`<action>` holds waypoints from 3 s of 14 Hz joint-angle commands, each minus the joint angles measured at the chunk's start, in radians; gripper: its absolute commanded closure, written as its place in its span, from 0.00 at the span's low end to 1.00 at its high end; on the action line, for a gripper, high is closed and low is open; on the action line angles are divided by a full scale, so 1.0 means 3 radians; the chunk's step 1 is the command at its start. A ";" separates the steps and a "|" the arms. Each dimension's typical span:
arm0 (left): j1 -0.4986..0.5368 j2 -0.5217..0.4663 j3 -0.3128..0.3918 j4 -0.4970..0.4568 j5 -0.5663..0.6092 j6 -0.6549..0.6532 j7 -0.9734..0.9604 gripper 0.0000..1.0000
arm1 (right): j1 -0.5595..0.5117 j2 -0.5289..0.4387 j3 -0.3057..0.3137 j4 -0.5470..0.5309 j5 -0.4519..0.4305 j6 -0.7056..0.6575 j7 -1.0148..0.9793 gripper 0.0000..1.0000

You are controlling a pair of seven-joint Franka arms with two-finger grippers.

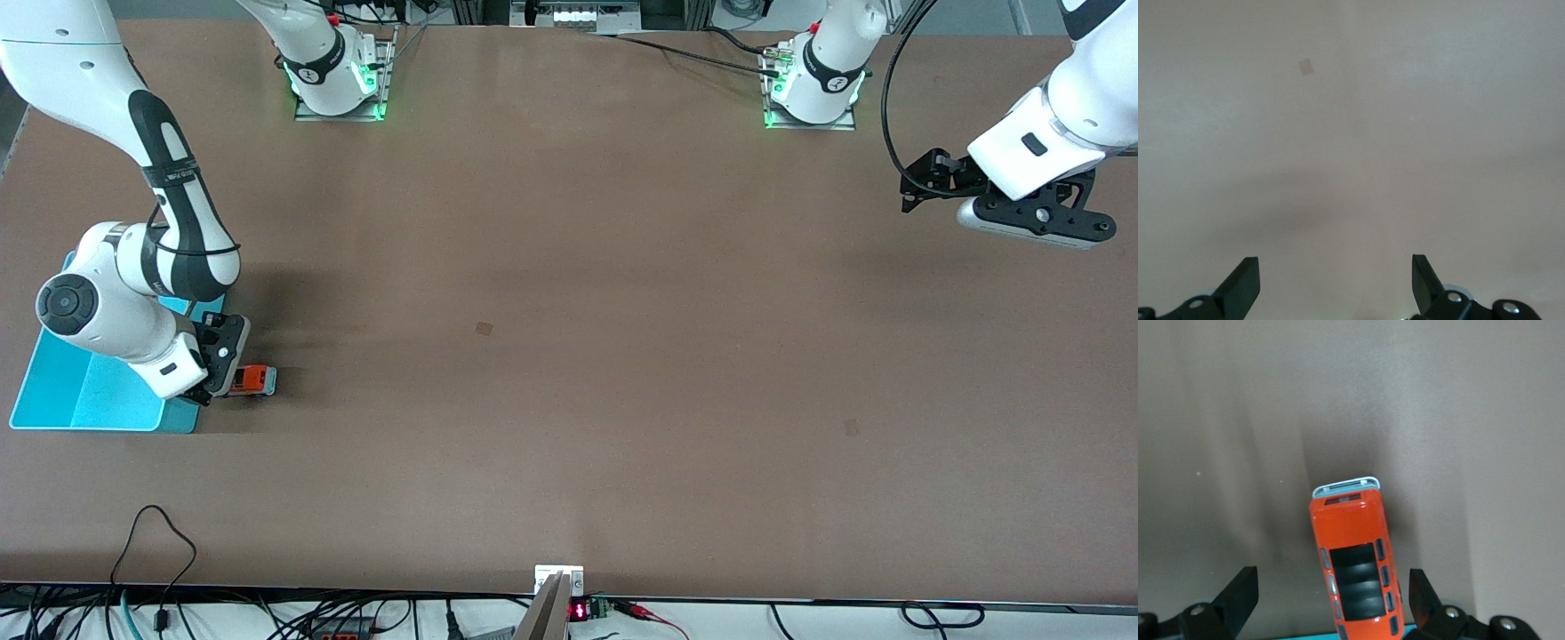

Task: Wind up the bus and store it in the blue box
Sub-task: 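Lift the bus with the right gripper and carry it over the box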

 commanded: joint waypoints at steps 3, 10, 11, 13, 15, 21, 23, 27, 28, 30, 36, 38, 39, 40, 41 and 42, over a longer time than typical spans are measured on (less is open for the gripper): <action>0.0028 0.0023 -0.0002 0.0091 -0.0033 -0.0141 -0.0035 0.00 | -0.0115 -0.0039 0.0074 -0.0124 -0.0017 0.0257 -0.0087 0.00; 0.0023 0.0044 -0.0012 0.0143 -0.0027 -0.0157 -0.0035 0.00 | -0.0110 0.0130 0.0074 -0.0140 -0.0016 0.0354 -0.0088 0.00; 0.0023 0.0049 -0.0012 0.0143 -0.0027 -0.0147 -0.0035 0.00 | -0.0110 0.0160 0.0074 -0.0145 -0.0011 0.0440 -0.0088 0.00; 0.0028 0.0049 -0.0007 0.0143 -0.0033 -0.0152 -0.0035 0.00 | -0.0115 0.0207 0.0074 -0.0170 -0.0011 0.0564 -0.0083 0.00; 0.0028 0.0064 0.0013 0.0148 -0.0033 -0.0131 -0.0040 0.00 | -0.0115 0.0212 0.0079 -0.0176 -0.0011 0.0579 -0.0083 0.00; 0.0028 0.0074 0.0003 0.0153 -0.0027 -0.0151 -0.0035 0.00 | -0.0105 0.0207 0.0089 -0.0181 -0.0001 0.0539 0.0004 1.00; 0.0033 0.0074 0.0013 0.0153 -0.0033 -0.0152 -0.0035 0.00 | -0.0095 0.0202 0.0094 -0.0176 -0.0001 0.0533 0.0106 1.00; 0.0028 0.0074 0.0003 0.0153 -0.0033 -0.0187 -0.0040 0.00 | 0.0012 0.0161 0.0211 -0.0084 0.0202 0.0503 0.0672 1.00; 0.0028 0.0074 0.0003 0.0158 -0.0033 -0.0177 -0.0045 0.00 | 0.0079 0.0120 0.0217 -0.0048 0.0229 0.0422 0.0862 1.00; 0.0033 0.0080 0.0018 0.0168 -0.0033 -0.0177 -0.0055 0.00 | 0.0171 -0.0033 0.0212 0.0069 0.0229 0.0121 0.1448 1.00; 0.0089 0.0110 0.0029 0.0173 -0.0033 -0.0182 -0.0055 0.00 | 0.0161 -0.0468 -0.0037 0.0065 0.0255 -0.0299 0.2937 1.00; 0.0094 0.0105 0.0029 0.0173 -0.0027 -0.0198 -0.0055 0.00 | 0.0161 -0.0534 -0.0252 0.0060 0.0260 -0.0412 0.3112 1.00; 0.0094 0.0110 0.0034 0.0173 -0.0033 -0.0193 -0.0055 0.00 | 0.0156 -0.0545 -0.0395 0.0050 0.0270 -0.0468 0.3194 1.00; 0.0094 0.0115 0.0029 0.0173 -0.0033 -0.0172 -0.0055 0.00 | 0.0156 -0.0555 -0.0493 0.0044 0.0270 -0.0479 0.3220 1.00; 0.0089 0.0126 0.0029 0.0183 -0.0033 -0.0172 -0.0055 0.00 | 0.0156 -0.0550 -0.0600 0.0049 0.0270 -0.0479 0.3256 1.00; 0.0089 0.0131 0.0024 0.0224 -0.0027 -0.0167 -0.0055 0.00 | 0.0156 -0.0540 -0.0692 0.0049 0.0270 -0.0474 0.3282 1.00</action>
